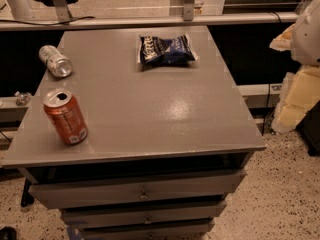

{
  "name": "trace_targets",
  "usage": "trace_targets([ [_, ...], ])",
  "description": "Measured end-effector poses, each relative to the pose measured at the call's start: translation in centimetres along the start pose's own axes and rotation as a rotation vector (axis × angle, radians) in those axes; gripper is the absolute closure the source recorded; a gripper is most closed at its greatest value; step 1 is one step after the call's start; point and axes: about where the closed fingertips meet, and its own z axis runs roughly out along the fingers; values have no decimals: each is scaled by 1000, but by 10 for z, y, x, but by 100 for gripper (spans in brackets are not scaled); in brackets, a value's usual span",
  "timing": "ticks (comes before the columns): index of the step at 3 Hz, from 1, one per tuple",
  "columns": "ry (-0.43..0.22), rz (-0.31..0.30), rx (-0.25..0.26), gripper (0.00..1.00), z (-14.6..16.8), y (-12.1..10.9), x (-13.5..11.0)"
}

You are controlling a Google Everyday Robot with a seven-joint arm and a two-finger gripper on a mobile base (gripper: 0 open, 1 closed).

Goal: Move blue chip bag near coke can

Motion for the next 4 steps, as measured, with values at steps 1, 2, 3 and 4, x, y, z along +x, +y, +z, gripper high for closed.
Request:
trace_targets([
  [1, -3, -1, 14, 0, -3, -1, -1],
  [2, -52, 1, 52, 0, 8, -12, -5],
  [3, -160, 4, 116, 0, 37, -46, -18],
  [4, -287, 35, 195, 0, 70, -98, -37],
])
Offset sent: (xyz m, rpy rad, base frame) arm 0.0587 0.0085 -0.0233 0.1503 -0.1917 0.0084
